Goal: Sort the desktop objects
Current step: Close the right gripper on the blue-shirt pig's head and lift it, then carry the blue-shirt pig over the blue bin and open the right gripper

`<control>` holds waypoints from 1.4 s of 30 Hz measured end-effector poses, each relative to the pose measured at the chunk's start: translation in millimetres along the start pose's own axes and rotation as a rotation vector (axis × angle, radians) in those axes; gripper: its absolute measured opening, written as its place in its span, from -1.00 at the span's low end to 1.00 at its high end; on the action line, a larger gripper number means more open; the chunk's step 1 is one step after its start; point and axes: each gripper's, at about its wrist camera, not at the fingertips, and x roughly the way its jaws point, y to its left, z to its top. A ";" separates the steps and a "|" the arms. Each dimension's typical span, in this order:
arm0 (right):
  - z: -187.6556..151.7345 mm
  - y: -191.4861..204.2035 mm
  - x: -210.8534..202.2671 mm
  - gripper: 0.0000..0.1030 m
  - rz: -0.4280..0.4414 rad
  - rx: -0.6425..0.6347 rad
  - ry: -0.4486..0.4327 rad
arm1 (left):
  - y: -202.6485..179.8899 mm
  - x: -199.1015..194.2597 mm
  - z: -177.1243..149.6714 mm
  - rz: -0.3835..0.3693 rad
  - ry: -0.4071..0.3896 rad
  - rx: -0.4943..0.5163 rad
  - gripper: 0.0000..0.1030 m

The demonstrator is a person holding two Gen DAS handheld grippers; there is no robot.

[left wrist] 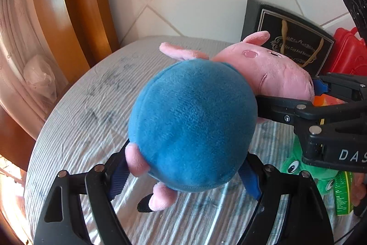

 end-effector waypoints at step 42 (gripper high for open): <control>-292.4 -13.2 -538.8 0.20 -0.761 0.502 -0.407 | -349.7 -406.2 -84.4 -0.655 -0.438 0.595 0.58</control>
